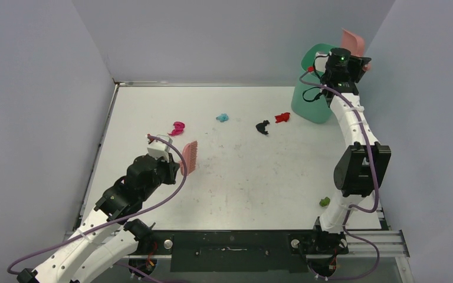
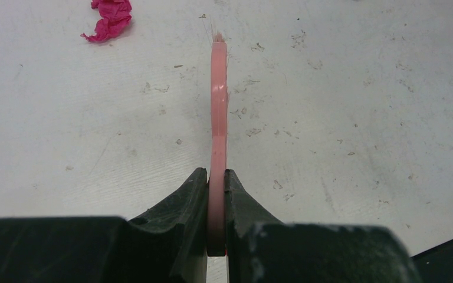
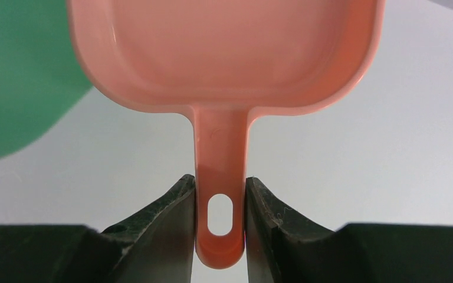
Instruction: Sweep away the paper scraps from the table
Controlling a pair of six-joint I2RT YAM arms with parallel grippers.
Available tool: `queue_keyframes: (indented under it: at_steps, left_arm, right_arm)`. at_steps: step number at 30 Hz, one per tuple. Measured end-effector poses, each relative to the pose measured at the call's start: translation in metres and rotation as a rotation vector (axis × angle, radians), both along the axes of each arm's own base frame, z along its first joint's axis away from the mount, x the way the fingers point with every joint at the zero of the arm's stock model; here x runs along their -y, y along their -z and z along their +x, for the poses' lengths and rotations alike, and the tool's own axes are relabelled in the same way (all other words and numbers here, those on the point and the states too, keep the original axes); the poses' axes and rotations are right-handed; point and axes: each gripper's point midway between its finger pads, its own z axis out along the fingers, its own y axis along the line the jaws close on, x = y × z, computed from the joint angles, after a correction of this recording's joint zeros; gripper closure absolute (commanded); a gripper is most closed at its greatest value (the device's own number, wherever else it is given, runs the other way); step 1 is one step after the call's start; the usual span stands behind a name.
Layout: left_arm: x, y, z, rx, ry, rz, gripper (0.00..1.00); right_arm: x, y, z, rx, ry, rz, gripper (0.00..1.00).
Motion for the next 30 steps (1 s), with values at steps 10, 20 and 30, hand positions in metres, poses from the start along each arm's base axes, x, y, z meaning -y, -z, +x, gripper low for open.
queue_keyframes:
  at_steps: [10, 20, 30]
  left_arm:
    - [0.0, 0.0, 0.0, 0.0, 0.0, 0.0, 1.0]
    - [-0.002, 0.0, 0.001, 0.003, -0.009, 0.003, 1.0]
    - [-0.029, -0.032, 0.024, 0.026, -0.18, 0.133, 1.0]
  right_arm:
    - [0.005, -0.025, -0.012, 0.12, 0.03, 0.114, 0.95]
    - [-0.024, -0.051, -0.065, 0.286, -0.02, 0.552, 0.95]
    - [-0.125, 0.029, -0.181, 0.066, -0.31, 1.054, 0.95]
